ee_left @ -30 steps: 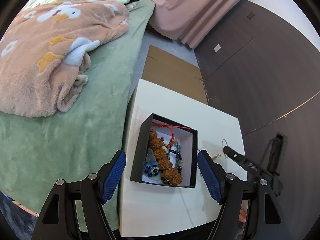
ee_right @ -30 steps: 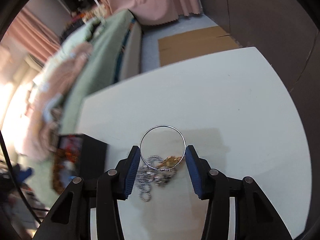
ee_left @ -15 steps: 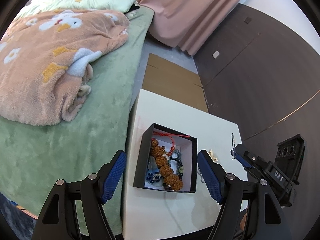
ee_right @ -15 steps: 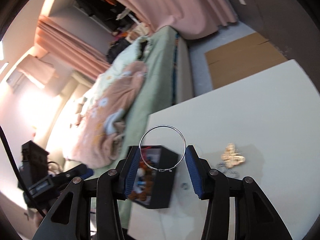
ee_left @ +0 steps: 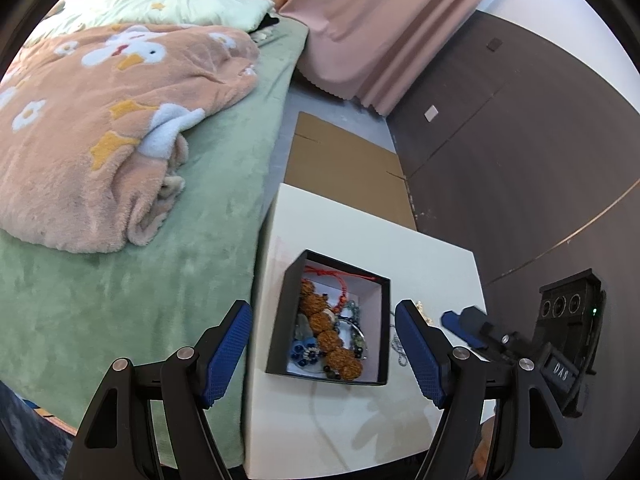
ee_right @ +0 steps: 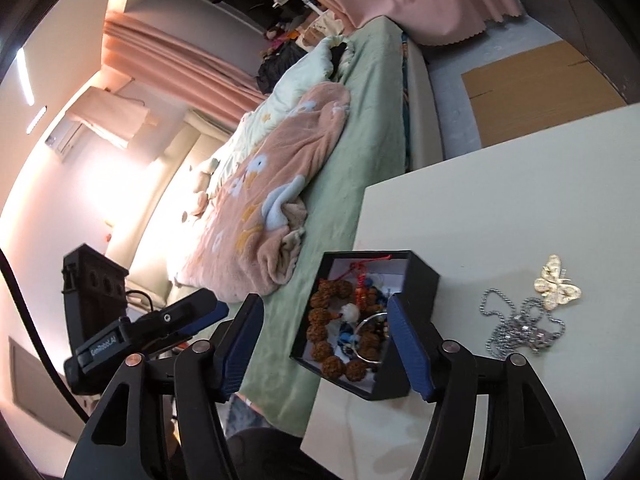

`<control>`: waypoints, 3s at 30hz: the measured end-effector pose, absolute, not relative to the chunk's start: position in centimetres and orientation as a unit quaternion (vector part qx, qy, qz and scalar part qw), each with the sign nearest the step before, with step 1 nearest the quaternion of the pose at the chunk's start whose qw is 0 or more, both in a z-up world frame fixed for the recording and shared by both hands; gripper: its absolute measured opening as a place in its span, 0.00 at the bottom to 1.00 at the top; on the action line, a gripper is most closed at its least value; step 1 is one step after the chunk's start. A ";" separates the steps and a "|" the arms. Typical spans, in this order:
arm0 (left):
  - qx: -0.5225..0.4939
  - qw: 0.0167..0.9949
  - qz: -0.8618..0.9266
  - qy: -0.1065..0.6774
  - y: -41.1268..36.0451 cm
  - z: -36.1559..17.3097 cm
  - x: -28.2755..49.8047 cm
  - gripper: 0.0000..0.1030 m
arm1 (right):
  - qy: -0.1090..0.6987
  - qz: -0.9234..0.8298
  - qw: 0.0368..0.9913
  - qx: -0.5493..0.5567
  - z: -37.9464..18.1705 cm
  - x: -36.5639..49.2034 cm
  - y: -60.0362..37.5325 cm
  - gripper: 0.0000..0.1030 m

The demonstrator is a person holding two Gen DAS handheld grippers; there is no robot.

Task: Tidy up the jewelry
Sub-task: 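Grasp the silver ring with the right gripper and drop it into the box, then grasp the silver bead chain with the left gripper, then lift the silver chain with the left gripper while the right gripper grasps the gold butterfly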

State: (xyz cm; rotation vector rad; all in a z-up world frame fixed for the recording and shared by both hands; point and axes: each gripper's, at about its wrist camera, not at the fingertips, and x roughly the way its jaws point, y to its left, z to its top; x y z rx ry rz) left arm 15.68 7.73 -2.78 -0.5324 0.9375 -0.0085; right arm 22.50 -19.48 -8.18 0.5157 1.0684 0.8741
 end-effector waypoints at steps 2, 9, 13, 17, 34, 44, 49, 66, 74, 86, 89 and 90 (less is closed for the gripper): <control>-0.248 0.860 -0.011 0.446 7.0 -2.7 15.8 0.72 | 0.486 0.378 0.751 0.239 -8.0 22.6 -21.1 0.71; -0.229 0.861 -0.036 0.453 3.6 -3.0 17.0 0.72 | 0.500 0.298 0.776 0.243 -8.2 23.4 -26.7 0.71; -0.211 0.863 -0.052 0.456 1.1 -3.2 17.9 0.72 | 0.514 0.255 0.779 0.253 -8.6 23.8 -29.5 0.71; -0.192 0.863 -0.071 0.461 -1.6 -3.6 18.6 0.72 | 0.523 0.233 0.776 0.264 -8.8 24.0 -31.4 0.71; -0.031 0.828 -0.127 0.545 -11.7 -10.0 21.8 0.61 | 0.521 0.175 0.773 0.317 -9.1 24.0 -37.8 0.71; 0.029 0.806 -0.105 0.582 -13.5 -13.5 24.4 0.53 | 0.519 0.168 0.770 0.330 -9.2 23.9 -38.6 0.71; 0.046 0.800 -0.096 0.590 -13.5 -14.6 25.7 0.51 | 0.521 0.168 0.770 0.327 -9.2 23.9 -38.6 0.71; -0.012 0.841 -0.112 0.530 -10.8 -10.2 24.7 0.02 | 0.543 0.175 0.767 0.294 -10.3 24.7 -36.4 0.71; -0.048 0.866 -0.121 0.484 -9.3 -4.8 23.7 0.02 | 0.555 0.171 0.762 0.285 -10.9 24.8 -35.5 0.71; -0.075 0.923 -0.149 0.347 -7.7 7.7 21.3 0.02 | 0.570 0.165 0.761 0.261 -11.8 25.4 -34.1 0.71; -0.078 0.933 -0.148 0.318 -7.0 10.4 20.6 0.02 | 0.578 0.165 0.763 0.238 -12.2 25.7 -32.9 0.71; -0.080 0.936 -0.149 0.310 -6.7 11.2 20.3 0.02 | 0.578 0.167 0.766 0.226 -12.3 25.9 -32.3 0.71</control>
